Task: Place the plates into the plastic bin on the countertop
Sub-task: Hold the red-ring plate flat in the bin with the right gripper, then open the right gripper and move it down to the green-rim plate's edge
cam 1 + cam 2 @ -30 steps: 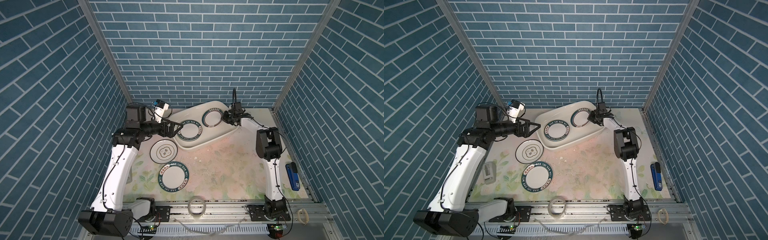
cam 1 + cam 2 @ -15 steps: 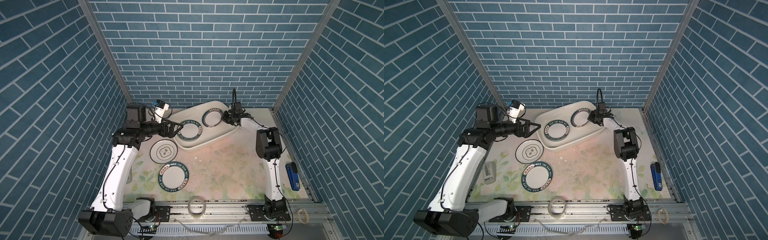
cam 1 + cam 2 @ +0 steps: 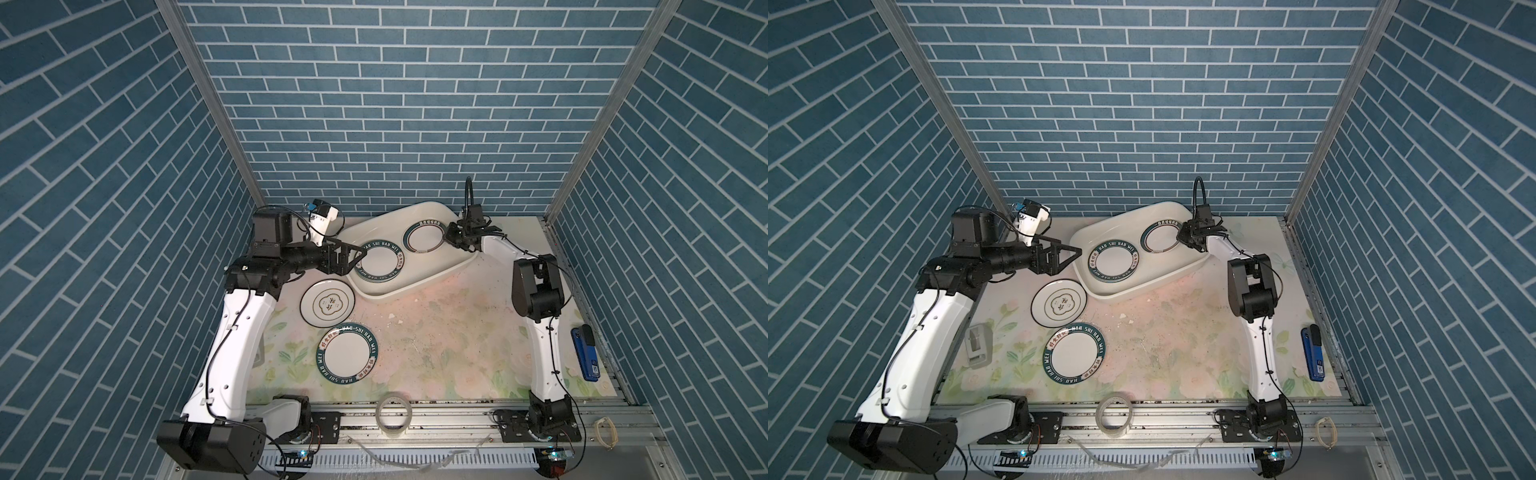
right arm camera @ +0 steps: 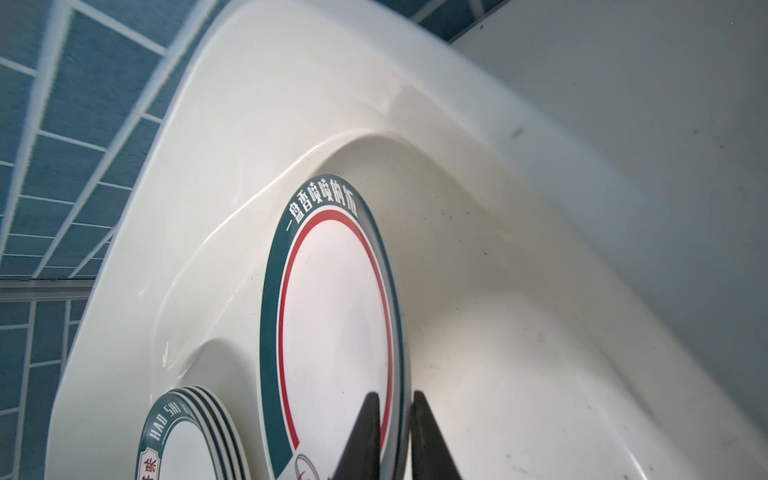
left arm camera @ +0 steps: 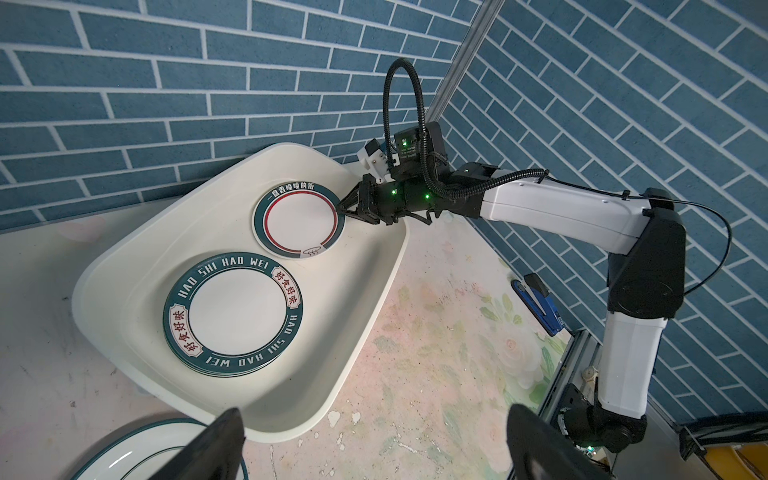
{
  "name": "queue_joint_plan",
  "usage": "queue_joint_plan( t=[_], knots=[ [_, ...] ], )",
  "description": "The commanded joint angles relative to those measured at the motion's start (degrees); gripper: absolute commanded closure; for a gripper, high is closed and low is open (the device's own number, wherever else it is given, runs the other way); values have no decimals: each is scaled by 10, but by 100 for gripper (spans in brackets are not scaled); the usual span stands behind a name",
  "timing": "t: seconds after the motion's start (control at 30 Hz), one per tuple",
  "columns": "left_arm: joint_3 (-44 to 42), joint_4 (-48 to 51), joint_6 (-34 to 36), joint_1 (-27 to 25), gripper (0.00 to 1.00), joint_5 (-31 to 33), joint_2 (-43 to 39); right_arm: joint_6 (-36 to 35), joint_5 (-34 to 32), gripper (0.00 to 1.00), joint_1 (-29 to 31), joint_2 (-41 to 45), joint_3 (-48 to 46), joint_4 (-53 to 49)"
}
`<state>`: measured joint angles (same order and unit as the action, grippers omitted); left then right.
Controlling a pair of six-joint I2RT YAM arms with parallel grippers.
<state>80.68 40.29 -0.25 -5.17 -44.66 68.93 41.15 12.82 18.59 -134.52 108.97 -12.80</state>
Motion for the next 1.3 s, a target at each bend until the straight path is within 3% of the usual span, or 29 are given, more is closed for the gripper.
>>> queue_joint_plan(
  t=[0.0, 0.5, 0.7, 0.9, 1.07, 1.27],
  knots=[
    [-9, -8, 3, 0, 0, -7, -10, -2, -8, 83, 0, -10, -1, -10],
    [-21, -20, -7, 0, 0, -9, -12, -8, -12, 81, 0, 9, -14, -13],
    [-26, -21, -14, 0, 0, 3, -1, -15, -15, 78, 0, 64, -22, -14],
    [-30, -21, -14, 0, 0, 29, 4, -33, 18, 74, 3, 203, -100, -3],
    [-50, -28, -13, 0, 0, 40, 10, -48, 82, 72, 26, 349, -233, 7],
    [-60, -11, 31, 0, 1, -19, 31, -75, 152, 71, 90, 505, -419, -18]
  ],
)
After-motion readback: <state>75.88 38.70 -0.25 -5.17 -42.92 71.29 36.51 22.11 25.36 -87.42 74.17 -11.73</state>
